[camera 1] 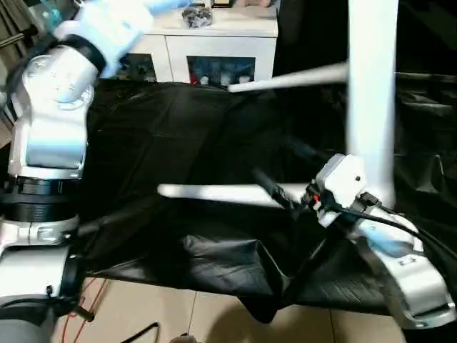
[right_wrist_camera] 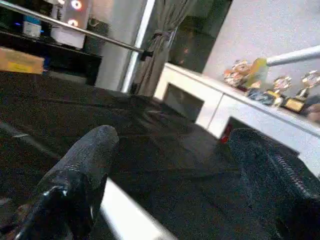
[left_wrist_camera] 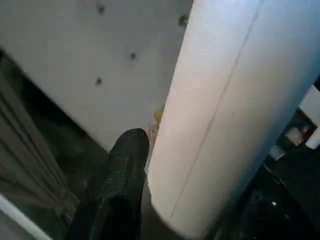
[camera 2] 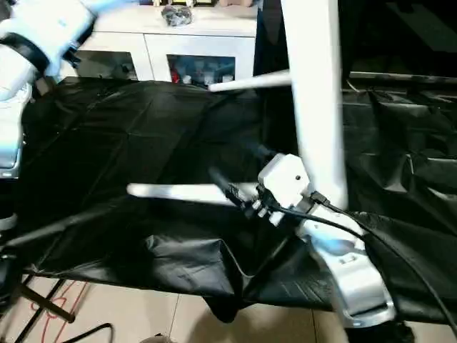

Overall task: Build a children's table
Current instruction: Flip table

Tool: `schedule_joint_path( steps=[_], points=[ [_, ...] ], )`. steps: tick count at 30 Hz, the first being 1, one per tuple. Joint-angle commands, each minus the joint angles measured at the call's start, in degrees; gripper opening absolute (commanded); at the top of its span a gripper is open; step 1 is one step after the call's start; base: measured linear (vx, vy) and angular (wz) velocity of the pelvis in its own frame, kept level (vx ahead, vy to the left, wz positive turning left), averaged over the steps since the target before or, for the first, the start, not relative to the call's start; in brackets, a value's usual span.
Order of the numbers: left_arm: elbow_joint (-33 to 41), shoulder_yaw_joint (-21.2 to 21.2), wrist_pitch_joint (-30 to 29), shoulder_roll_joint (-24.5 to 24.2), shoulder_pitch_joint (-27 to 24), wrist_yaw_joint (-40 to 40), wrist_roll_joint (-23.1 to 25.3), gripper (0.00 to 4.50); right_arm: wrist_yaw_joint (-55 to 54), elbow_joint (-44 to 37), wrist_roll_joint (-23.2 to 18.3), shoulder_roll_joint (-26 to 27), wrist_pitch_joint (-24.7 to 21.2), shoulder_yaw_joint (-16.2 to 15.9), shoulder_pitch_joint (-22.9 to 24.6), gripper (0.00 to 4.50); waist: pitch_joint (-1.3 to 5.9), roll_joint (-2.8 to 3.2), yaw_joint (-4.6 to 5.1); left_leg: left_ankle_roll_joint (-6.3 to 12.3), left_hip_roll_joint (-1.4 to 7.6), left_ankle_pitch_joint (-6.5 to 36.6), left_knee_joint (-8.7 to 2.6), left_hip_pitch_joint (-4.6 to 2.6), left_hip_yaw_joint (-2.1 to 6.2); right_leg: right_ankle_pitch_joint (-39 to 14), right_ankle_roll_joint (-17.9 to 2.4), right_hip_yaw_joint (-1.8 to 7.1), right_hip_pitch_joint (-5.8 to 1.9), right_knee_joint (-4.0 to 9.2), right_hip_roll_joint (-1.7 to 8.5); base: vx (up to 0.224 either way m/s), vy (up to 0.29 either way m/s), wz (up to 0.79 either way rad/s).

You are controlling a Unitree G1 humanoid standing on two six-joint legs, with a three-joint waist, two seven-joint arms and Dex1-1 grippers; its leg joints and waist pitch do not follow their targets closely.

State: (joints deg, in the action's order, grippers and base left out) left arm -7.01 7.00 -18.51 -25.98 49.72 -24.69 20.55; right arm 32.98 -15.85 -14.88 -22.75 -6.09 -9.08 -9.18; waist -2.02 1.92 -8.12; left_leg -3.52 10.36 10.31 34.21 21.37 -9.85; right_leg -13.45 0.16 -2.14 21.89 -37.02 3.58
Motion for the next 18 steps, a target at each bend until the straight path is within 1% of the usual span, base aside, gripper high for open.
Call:
schedule_joint_path(
  steps=[1,2,3,4,5,6,7,8,9,10,11,12,13,14,15,16,17,18],
  points=[
    [-3.2,3.17,-7.36,3.88,-3.41,0.44,-6.88,1.86,2.02,-3.01,-3.88,-0.2,-4.04,-0.65,0.2,3.98,2.47,-1.77,0.2,2.17,2.15,9.52,-3.81,-0.29,1.05,-11.77,-7.21,2.44,-1.56,5.54,4.15,0.0,0.0,0.0],
    [-2.4,3.91,-8.2,4.49,-4.26,0.97,-7.27,1.86,3.38,-4.54,-5.83,-0.57,-6.5,-1.89,1.47,4.14,2.54,-1.77,0.25,2.26,2.17,9.39,-3.78,-0.3,0.99,-11.36,-7.23,2.47,-1.64,5.52,4.06,0.0,0.0,0.0],
    [-1.56,4.19,-8.35,4.76,-4.96,1.43,-7.08,1.86,4.37,-5.0,-6.15,-1.1,-7.29,-2.92,2.71,4.14,2.52,-2.05,0.16,2.44,2.32,9.25,-3.81,-0.23,1.05,-11.1,-7.09,2.46,-1.69,5.53,4.17,0.0,0.0,0.0],
    [-0.98,4.31,-8.39,4.9,-5.38,1.7,-6.86,1.86,4.94,-5.14,-6.09,-1.48,-7.52,-3.51,3.5,4.24,2.48,-1.89,0.02,2.37,2.41,9.25,-3.86,-0.21,1.08,-10.96,-7.02,2.48,-1.6,5.57,4.22,0.0,0.0,0.0],
    [-0.84,4.38,-8.33,4.96,-5.46,1.73,-6.93,1.86,5.01,-5.11,-6.12,-1.53,-7.69,-3.6,3.74,4.33,2.45,-1.9,0.2,2.13,2.26,9.99,-3.9,-0.17,1.03,-11.84,-6.99,2.47,-1.52,5.72,4.2,0.0,0.0,0.0],
    [0.01,4.71,-8.05,5.31,-5.99,1.89,-7.3,1.86,5.36,-4.88,-6.26,-1.85,-8.7,-4.08,5.14,4.33,2.47,-2.03,0.13,2.06,2.28,10.26,-3.95,-0.28,1.05,-12.36,-6.92,2.43,-1.5,5.83,4.21,0.0,0.0,0.0],
    [1.52,4.51,-8.68,5.35,-6.91,1.65,-7.02,1.86,5.24,-4.05,-5.8,-2.42,-10.53,-4.45,7.36,4.47,2.45,-2.12,0.08,1.8,2.4,10.28,-4.06,-0.21,1.12,-12.88,-6.7,2.47,-1.56,5.81,4.32,0.0,0.0,0.0],
    [2.02,4.45,-8.98,5.38,-7.25,1.57,-6.98,1.86,4.94,-3.89,-5.52,-2.78,-11.71,-4.49,8.07,4.5,2.34,-2.24,0.09,1.57,2.47,10.83,-4.2,-0.31,1.1,-13.38,-6.51,2.48,-1.37,6.01,4.21,0.0,0.0,0.0],
    [2.02,4.45,-8.98,5.38,-7.25,1.57,-6.98,1.86,4.94,-3.89,-5.52,-2.78,-11.71,-4.49,8.07,4.5,2.34,-2.24,0.09,1.57,2.47,10.83,-4.2,-0.31,1.1,-13.38,-6.51,2.48,-1.37,6.01,4.21,0.0,0.0,0.0],
    [2.83,4.29,-9.51,5.32,-7.78,1.76,-6.97,1.85,5.17,-3.3,-5.5,-3.88,-13.86,-4.38,9.66,4.5,2.42,-2.19,0.15,0.97,2.52,11.99,-4.37,-0.38,1.28,-13.7,-6.32,2.45,-1.41,6.02,4.22,0.0,0.0,0.0],
    [3.32,4.17,-9.66,5.23,-8.09,1.95,-6.96,1.84,3.81,-1.74,-4.17,-4.06,-14.44,-3.74,10.29,4.5,2.29,-2.46,0.28,0.73,2.59,12.82,-4.55,-0.44,1.32,-13.71,-6.23,2.42,-1.33,6.15,4.2,0.0,0.0,0.0],
    [3.64,4.1,-9.7,5.18,-8.28,2.03,-6.9,1.83,2.05,-0.09,-2.47,-3.79,-14.27,-3.05,10.39,4.5,2.24,-2.43,0.41,0.24,2.61,13.8,-4.74,-0.48,1.38,-14.14,-6.26,2.4,-1.15,6.26,4.2,0.0,0.0,0.0],
    [3.78,4.12,-9.65,5.17,-8.41,2.02,-6.95,1.83,-0.19,2.02,-0.91,-3.05,-14.58,-2.39,9.93,4.5,2.24,-2.43,0.41,0.24,2.61,13.8,-4.74,-0.48,1.38,-14.14,-6.26,2.4,-1.15,6.26,4.2,0.0,0.0,0.0],
    [3.93,4.16,-9.61,5.2,-8.53,2.0,-7.05,1.82,-2.07,4.23,0.24,-2.24,-14.76,-1.83,9.22,4.5,2.26,-2.55,0.5,-0.81,2.55,15.62,-4.8,-0.92,1.35,-15.7,-6.58,2.43,-0.81,6.49,4.3,0.0,0.0,0.0],
    [4.05,4.16,-9.61,5.25,-8.61,2.01,-7.13,1.8,-4.56,7.76,1.71,-0.68,-12.96,-0.91,7.63,4.5,2.22,-2.64,0.56,-1.09,2.51,16.12,-4.83,-0.9,1.32,-16.01,-6.69,2.45,-0.81,6.58,4.31,0.0,0.0,0.0],
    [4.49,3.97,-9.74,5.27,-8.9,2.23,-7.39,1.78,-8.44,12.46,0.54,2.69,-10.64,1.99,5.23,4.5,2.28,-2.75,0.72,-1.62,2.44,16.45,-4.87,-0.93,1.34,-15.8,-7.16,2.44,-0.79,6.55,4.41,0.0,0.0,0.0],
    [4.67,3.94,-9.72,5.26,-9.07,2.29,-7.48,1.76,-9.18,13.28,-0.44,3.68,-10.09,3.03,4.72,4.5,2.31,-2.84,0.76,-1.84,2.52,16.88,-4.91,-0.96,1.37,-15.34,-7.41,2.43,-0.76,6.49,4.4,0.0,0.0,0.0],
    [4.67,3.94,-9.72,5.26,-9.07,2.29,-7.48,1.74,-9.18,13.28,-0.44,3.68,-10.09,3.03,4.72,4.5,2.46,-2.84,0.65,-1.85,2.65,16.45,-4.83,-1.09,1.36,-13.9,-7.48,2.45,-0.77,6.3,4.37,0.0,0.0,0.0]
  ],
)
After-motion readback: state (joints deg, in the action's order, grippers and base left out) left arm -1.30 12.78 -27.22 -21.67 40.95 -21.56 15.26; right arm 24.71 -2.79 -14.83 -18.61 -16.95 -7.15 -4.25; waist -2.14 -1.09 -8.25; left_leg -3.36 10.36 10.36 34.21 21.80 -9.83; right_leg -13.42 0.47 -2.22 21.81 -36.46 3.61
